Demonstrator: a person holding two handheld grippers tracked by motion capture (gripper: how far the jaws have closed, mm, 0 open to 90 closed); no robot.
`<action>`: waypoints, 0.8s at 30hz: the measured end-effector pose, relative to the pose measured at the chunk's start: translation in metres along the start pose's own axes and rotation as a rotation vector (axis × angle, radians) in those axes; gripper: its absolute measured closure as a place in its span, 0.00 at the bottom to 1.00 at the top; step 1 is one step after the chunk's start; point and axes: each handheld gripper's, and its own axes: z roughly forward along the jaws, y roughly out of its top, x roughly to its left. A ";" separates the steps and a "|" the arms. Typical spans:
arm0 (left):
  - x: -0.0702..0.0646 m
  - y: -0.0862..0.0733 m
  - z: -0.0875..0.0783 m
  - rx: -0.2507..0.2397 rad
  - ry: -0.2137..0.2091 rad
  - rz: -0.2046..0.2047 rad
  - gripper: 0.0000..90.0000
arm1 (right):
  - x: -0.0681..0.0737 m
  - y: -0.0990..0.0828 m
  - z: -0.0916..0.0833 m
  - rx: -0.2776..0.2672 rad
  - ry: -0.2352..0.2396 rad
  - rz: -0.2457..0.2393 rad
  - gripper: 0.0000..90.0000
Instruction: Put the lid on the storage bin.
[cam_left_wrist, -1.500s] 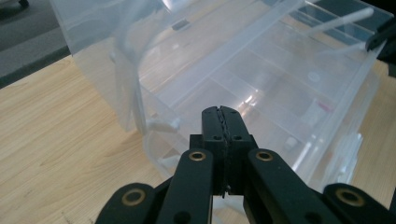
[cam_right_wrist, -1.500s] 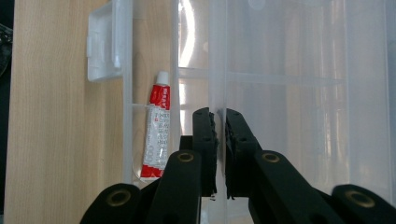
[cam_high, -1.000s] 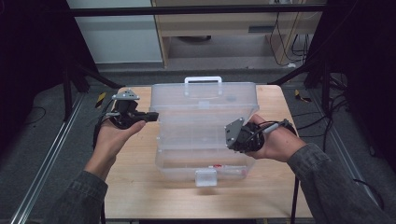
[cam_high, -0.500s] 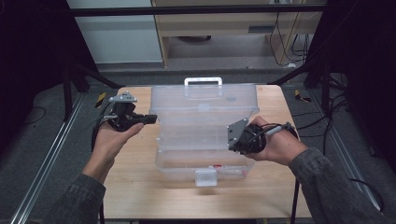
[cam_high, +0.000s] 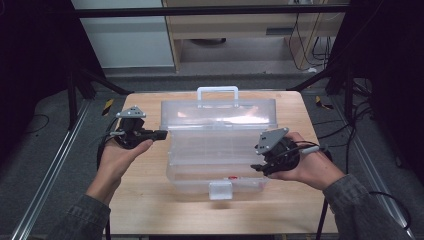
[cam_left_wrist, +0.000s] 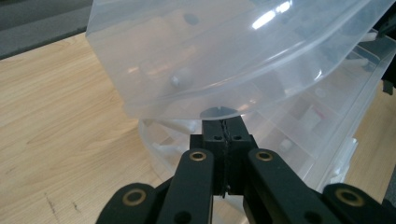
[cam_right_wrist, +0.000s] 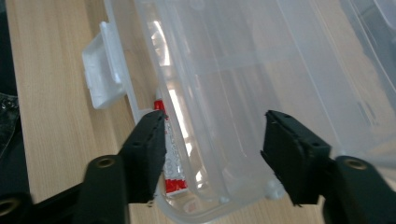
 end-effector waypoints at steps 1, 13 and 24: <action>-0.001 -0.002 0.000 -0.002 -0.001 0.000 1.00 | 0.000 -0.003 -0.001 0.000 -0.008 0.010 0.39; -0.009 -0.028 0.002 0.004 -0.015 0.011 1.00 | 0.003 -0.037 -0.013 0.002 -0.039 0.109 0.26; -0.010 -0.045 0.003 -0.016 -0.012 0.018 1.00 | 0.001 -0.062 -0.011 0.037 -0.074 0.177 0.20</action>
